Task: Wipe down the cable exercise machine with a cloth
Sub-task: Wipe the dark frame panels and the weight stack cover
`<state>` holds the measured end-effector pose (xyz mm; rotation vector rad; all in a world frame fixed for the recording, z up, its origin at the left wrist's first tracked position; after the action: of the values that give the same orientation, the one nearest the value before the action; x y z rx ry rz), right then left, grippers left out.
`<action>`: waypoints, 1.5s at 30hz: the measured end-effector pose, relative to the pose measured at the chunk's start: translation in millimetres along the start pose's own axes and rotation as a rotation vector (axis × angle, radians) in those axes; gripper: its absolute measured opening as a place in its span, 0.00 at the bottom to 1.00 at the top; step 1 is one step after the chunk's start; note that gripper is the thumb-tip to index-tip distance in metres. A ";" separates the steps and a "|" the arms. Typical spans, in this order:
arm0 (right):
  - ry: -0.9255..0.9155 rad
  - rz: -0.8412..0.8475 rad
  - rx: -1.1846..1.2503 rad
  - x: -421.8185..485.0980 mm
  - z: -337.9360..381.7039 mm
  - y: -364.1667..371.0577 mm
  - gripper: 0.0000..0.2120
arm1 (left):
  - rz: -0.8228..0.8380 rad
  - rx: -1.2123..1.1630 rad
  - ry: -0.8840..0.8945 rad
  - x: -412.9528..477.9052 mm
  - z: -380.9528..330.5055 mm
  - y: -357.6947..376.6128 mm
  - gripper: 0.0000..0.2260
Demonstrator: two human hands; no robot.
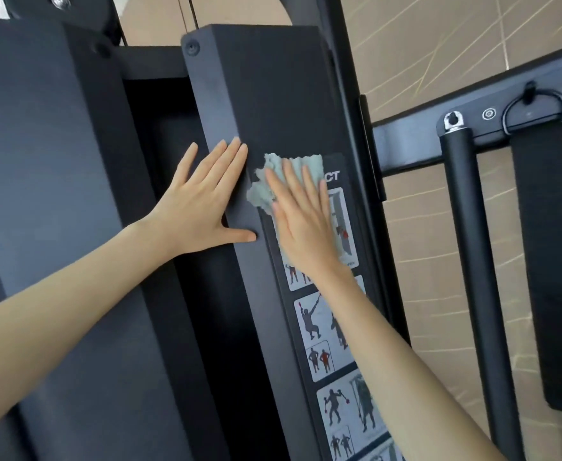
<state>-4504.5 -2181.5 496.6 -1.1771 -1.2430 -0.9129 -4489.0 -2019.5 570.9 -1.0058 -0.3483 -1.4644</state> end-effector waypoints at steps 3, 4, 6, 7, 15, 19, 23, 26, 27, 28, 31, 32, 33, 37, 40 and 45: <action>0.151 -0.068 0.078 -17.6 -37.9 -5.1 0.24 | 0.008 -0.006 0.001 -4.8 -9.5 0.4 0.50; 0.207 -0.088 0.100 -23.1 -46.7 -5.3 0.24 | 0.011 -0.008 0.010 -7.3 -13.2 1.6 0.49; 0.314 -0.127 0.109 -31.5 -50.1 -3.5 0.25 | 0.023 0.002 0.049 -13.7 -20.1 6.4 0.47; 0.362 -0.146 0.103 -34.2 -43.9 -1.7 0.25 | 0.028 0.012 0.068 -17.0 -22.6 9.1 0.47; 0.081 -0.027 0.084 -85.4 23.2 18.2 0.23 | 0.047 -0.037 0.050 -24.0 -31.1 12.8 0.49; 0.262 -0.118 0.133 -102.5 -13.0 13.2 0.23 | 0.058 -0.085 0.041 -29.9 -36.2 16.9 0.50; 0.462 -0.216 0.157 -105.7 -12.6 16.1 0.23 | 0.064 -0.071 0.092 -43.2 -42.8 16.8 0.51; 0.438 -0.177 0.117 -113.6 18.4 22.9 0.22 | 0.067 -0.059 0.135 -55.3 -51.3 18.3 0.51; 0.366 -0.132 0.111 -120.1 30.6 25.5 0.22 | 0.072 -0.051 0.153 -59.5 -55.1 20.4 0.51; 0.286 -0.083 0.109 -128.3 39.8 27.6 0.23 | 0.075 -0.037 0.172 -63.9 -59.2 22.7 0.50; 0.179 -0.017 0.102 -154.0 33.0 27.2 0.23 | 0.087 -0.003 0.207 -75.5 -73.0 29.3 0.47; 0.216 -0.033 0.103 -161.9 22.7 25.4 0.23 | 0.094 -0.003 0.210 -78.9 -77.2 31.3 0.47; 0.281 -0.055 0.114 -170.4 11.1 24.0 0.22 | 0.100 -0.005 0.213 -81.9 -81.5 32.9 0.46; 0.588 -0.158 0.181 -204.6 -17.5 23.6 0.23 | 0.110 -0.010 0.278 -98.4 -101.2 39.8 0.45; 0.702 -0.176 0.161 -210.7 1.2 29.2 0.23 | 0.127 0.002 0.329 -111.7 -113.8 45.9 0.46; 0.512 -0.065 0.176 -226.7 46.9 38.6 0.23 | 0.148 0.016 0.377 -124.6 -125.9 53.9 0.47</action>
<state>-4508.6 -2148.6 264.3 -0.7048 -0.9236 -1.0489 -4504.0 -2040.7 387.6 -0.7066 -0.0127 -1.4762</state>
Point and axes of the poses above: each hand's wrist, its own x-axis towards the middle knuckle, its own y-axis out of the palm, z = x × y, the point moved 3 cm from there along x, towards the middle knuckle, and after that the axes turned 9 degrees about -y, right-handed, at the moved point
